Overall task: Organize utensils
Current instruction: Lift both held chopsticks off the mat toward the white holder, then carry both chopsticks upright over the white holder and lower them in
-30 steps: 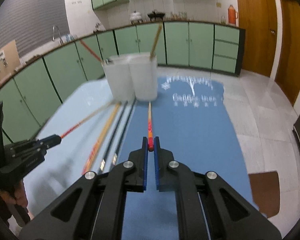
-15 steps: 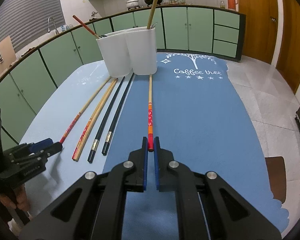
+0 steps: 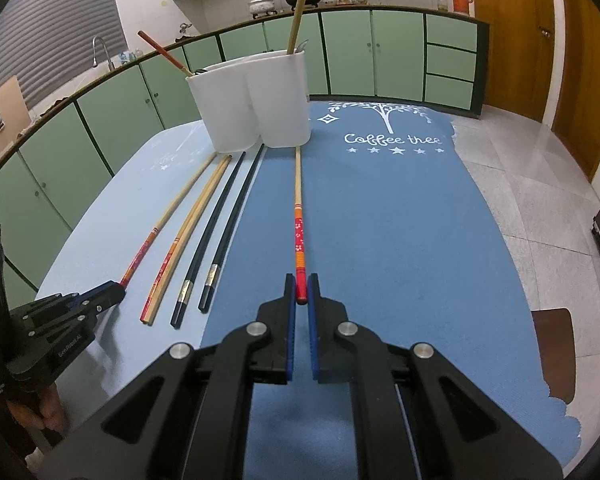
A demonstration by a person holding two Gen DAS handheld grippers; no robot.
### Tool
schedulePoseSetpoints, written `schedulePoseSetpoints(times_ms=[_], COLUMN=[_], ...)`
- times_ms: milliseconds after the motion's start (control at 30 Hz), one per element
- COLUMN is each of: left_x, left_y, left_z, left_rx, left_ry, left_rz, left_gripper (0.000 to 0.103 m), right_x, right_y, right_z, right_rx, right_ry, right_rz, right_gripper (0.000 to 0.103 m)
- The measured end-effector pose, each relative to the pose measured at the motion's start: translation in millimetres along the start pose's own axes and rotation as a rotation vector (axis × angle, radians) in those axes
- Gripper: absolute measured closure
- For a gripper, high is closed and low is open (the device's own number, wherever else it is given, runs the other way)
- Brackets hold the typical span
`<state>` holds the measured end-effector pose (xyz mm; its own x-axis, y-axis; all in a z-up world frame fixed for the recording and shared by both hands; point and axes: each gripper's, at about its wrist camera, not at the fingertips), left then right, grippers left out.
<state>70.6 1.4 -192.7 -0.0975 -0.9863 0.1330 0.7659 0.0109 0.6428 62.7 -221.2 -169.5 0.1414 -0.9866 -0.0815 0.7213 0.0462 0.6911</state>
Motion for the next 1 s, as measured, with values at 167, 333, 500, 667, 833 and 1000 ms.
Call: schedulePoseSetpoints(times_ms=[167,333,500,667,833,1000], left_x=[4.9,8.4,13.4,13.7,18.6,21.3], left_y=[13.7,39.7,67.0,93.4,117.6,135.9], left_z=[23.9,62.2,91.8,115.3,126.4,121.3], left_rx=[0.037,0.104,0.17,0.238,0.295,0.306], left_ry=[-0.01,-0.014,-0.024,-0.04,-0.052,-0.061], left_rz=[-0.027,-0.053,-0.062,-0.063,-0.084,-0.085], left_gripper=[0.097,0.097,0.097,0.097,0.097,0.097], right_x=[3.7,8.5,11.0,15.0,14.0,11.1], right_y=[12.3,37.6,64.4,90.4,122.8,149.1], right_z=[14.2,43.2,69.8,85.5,86.8,87.1], right_rx=[0.041,0.126,0.204,0.244,0.22,0.198], right_ry=[-0.007,-0.024,-0.032,-0.005,0.049,0.076], right_rz=[0.005,0.024,0.052,0.056,0.063,0.083], right_gripper=[0.098,0.098,0.098,0.098,0.098,0.098])
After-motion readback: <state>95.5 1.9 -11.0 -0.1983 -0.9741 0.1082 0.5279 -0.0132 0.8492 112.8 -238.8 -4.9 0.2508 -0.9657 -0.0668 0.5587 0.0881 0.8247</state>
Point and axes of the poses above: each gripper's, at about its wrist camera, not at the fingertips, and z roughly against the way its jaws point, x to its right, y to its top, and after that the axes turned 4 degrees about z, right-handed
